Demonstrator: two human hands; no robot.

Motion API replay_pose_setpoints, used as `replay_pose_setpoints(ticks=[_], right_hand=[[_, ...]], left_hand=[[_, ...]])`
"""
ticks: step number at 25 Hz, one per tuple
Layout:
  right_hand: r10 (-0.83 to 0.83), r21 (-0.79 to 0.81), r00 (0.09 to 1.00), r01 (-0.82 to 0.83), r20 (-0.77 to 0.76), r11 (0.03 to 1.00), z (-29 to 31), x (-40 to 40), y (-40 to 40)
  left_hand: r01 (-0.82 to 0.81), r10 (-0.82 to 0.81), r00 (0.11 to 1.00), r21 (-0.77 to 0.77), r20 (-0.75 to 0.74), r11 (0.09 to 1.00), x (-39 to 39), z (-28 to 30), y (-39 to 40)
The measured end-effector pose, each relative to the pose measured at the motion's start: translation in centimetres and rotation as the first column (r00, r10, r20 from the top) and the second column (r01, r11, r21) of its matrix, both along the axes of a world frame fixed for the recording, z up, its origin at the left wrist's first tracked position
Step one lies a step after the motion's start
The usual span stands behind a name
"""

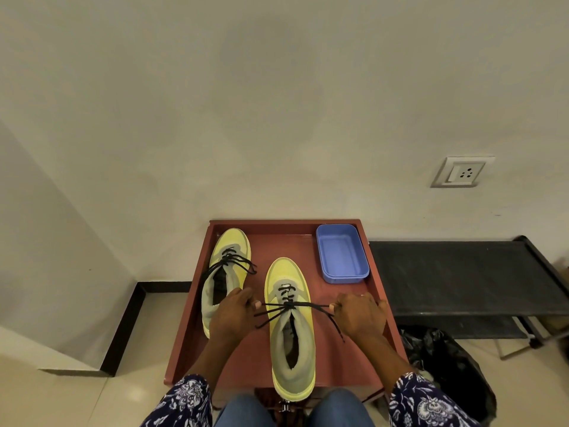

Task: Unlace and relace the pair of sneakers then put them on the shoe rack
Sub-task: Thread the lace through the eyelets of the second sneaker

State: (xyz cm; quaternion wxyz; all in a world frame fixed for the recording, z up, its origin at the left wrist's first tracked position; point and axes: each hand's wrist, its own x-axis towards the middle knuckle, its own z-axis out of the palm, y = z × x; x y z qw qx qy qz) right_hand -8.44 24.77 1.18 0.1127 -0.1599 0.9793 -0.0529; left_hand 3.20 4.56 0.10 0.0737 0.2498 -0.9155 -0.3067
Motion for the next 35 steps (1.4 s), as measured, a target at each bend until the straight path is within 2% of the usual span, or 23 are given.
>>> replay_pose_setpoints(ticks=[8,12,14,17,19,22,26,28,31,35], right_hand=[[-0.012,0.059,0.999,0.014,-0.035,0.998,-0.6,0.2,0.4],[-0.014,0.062,1.0,0.013,0.008,0.998,-1.1,0.4,0.2],[-0.017,0.052,0.998,0.014,0.053,0.999,-1.2,0.3,0.1],[-0.011,-0.024,0.98,0.016,0.2,1.0,-1.6,0.2,-0.1],[0.009,-0.141,0.954,0.035,0.3,0.989,-2.0,0.4,-0.6],[0.081,-0.343,0.934,0.046,0.347,0.938,-2.4,0.7,-1.3],[-0.003,-0.503,0.922,0.213,0.387,0.838,-2.6,1.1,-2.4],[-0.011,-0.534,0.913,0.249,0.408,0.808,-2.7,1.1,-2.9],[0.046,-0.551,0.929,0.176,0.366,0.816,-2.6,0.6,-3.2],[0.069,-0.459,0.946,0.09,0.317,0.884,-2.6,0.1,-3.4]], left_hand=[[-0.008,0.009,0.999,0.016,-0.031,1.0,0.4,-0.9,-0.4],[-0.01,0.01,0.999,-0.007,-0.047,1.0,0.4,-1.1,-0.4],[-0.004,0.004,1.0,-0.005,0.005,1.0,0.3,-1.2,-0.4],[0.039,-0.043,0.995,0.047,0.087,0.998,0.3,-1.6,-0.6],[0.07,-0.079,0.993,0.1,0.09,0.992,0.5,-1.8,-0.4],[0.135,-0.147,0.987,0.172,0.059,0.976,0.5,-1.9,0.4],[0.142,-0.147,0.989,0.198,0.01,0.97,0.0,-1.2,1.9],[0.157,-0.158,0.987,0.144,-0.002,0.977,-0.4,-0.9,2.4],[0.158,-0.158,0.987,0.101,-0.001,0.982,-0.8,-0.7,2.6],[0.169,-0.17,0.985,0.047,0.015,0.984,-1.4,-0.9,2.8]])
